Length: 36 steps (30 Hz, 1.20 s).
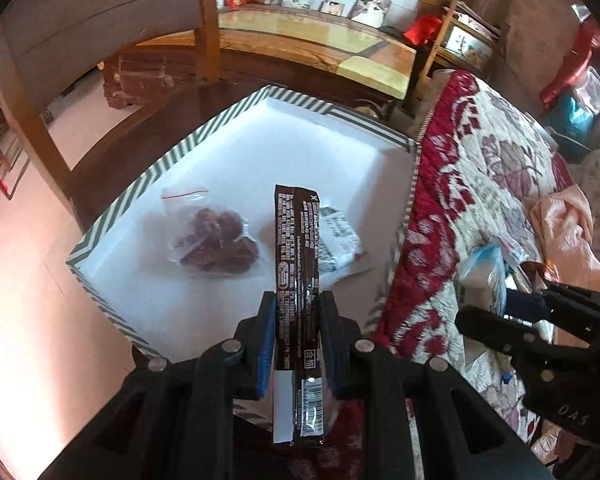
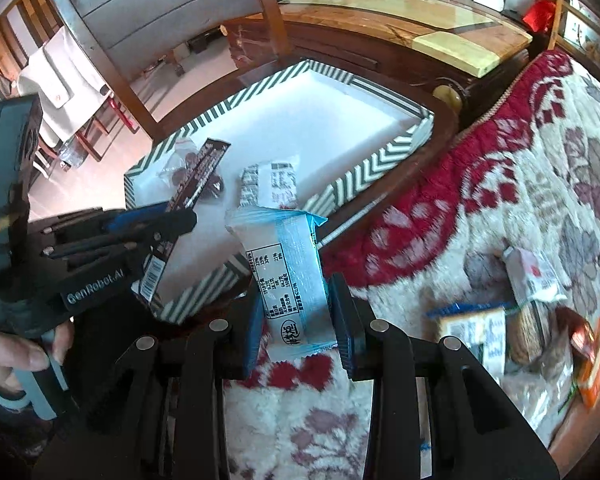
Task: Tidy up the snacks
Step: 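Carry the brown bar and blue-white packet over the striped tray, then open both tools over the tray and lift them away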
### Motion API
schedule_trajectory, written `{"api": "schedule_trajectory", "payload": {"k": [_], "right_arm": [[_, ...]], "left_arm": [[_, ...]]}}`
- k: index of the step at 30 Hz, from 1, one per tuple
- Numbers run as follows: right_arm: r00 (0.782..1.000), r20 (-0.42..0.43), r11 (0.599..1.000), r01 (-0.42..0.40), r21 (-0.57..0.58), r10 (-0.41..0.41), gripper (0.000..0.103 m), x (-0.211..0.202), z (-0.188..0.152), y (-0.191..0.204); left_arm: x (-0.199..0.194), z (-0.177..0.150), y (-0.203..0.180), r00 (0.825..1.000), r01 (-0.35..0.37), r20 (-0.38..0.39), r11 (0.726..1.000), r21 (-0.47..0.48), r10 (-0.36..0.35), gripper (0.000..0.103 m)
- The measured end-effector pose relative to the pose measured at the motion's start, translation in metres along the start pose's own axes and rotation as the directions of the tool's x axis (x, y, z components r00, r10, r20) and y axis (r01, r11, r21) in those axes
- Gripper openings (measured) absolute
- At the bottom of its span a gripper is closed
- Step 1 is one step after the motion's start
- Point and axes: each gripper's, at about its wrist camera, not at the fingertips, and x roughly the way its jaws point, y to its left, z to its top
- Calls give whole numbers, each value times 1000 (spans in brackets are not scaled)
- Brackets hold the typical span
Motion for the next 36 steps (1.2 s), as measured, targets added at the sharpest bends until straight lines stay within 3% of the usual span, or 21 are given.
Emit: {"api": "schedule_trajectory", "payload": {"k": [16,27,30,31,32,34,36], "right_arm": [[998,-39,997,-43,-57,41,30,52,70,29],[995,-91,999,-47,-4,46,31,95,77,24],[994,-87,997,-64,34,66,44,93,76,21],[995,-78,997,-62,34,65,51,91,76,21],[996,-63,997,-64,34,66,52,87,76,21],[997,-28,996,-76,46,77,52,76,74,20],[996,7,994,-87,63,87,52,64,70,18]], "left_arm": [[23,15,30,999,-45,-18,996,-73,44,23],[31,16,38,998,-56,-28,992,-112,53,23],[32,16,40,998,-60,-38,990,-127,56,34],[31,16,41,998,-57,-38,989,-135,52,44],[31,16,42,998,-53,-34,988,-143,48,57],[26,15,42,999,-41,-13,986,-162,39,71],[20,13,40,999,-37,18,985,-167,40,77]]}}
